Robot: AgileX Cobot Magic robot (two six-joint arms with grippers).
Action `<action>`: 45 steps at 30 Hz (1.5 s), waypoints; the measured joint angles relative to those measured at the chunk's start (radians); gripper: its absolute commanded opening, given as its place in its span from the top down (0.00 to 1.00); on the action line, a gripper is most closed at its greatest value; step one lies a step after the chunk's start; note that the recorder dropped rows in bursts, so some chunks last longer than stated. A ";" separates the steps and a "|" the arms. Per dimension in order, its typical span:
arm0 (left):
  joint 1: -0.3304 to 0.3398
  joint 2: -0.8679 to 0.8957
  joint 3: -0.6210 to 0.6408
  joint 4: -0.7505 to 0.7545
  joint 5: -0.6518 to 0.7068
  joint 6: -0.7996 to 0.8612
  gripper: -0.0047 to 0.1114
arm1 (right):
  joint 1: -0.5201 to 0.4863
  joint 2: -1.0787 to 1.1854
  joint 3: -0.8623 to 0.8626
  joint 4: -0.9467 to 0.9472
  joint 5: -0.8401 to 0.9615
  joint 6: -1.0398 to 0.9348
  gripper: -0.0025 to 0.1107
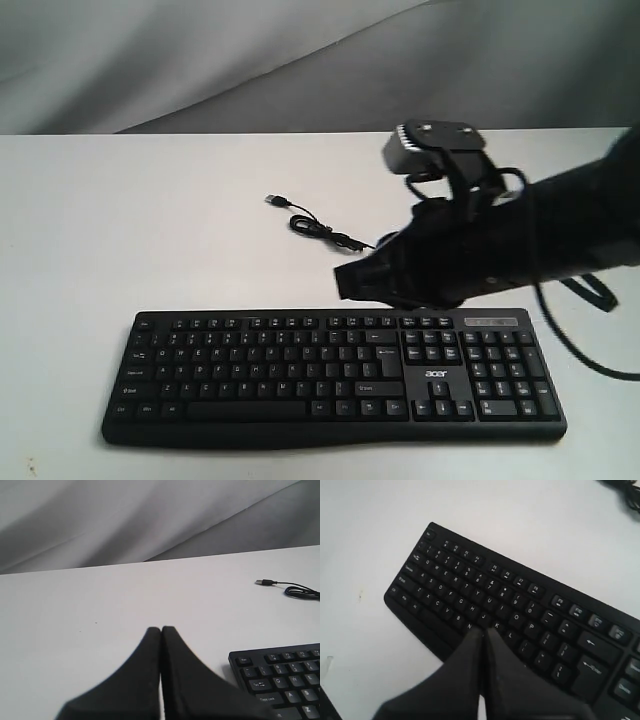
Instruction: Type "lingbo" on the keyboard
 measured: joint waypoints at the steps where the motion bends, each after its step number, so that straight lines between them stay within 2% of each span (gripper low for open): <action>1: 0.000 0.000 0.000 0.000 0.000 0.000 0.96 | 0.028 0.056 -0.049 -0.035 0.000 0.032 0.98; 8: 0.000 0.000 0.000 0.000 0.000 0.000 0.96 | 0.101 0.301 -0.222 -0.147 0.039 0.146 0.98; 13: 0.000 0.000 0.000 0.000 0.000 0.000 0.96 | 0.110 0.389 -0.257 -0.153 0.050 0.163 0.98; 45: 0.000 0.000 0.000 0.000 0.000 0.000 0.96 | 0.110 0.500 -0.257 -0.202 0.036 0.234 0.98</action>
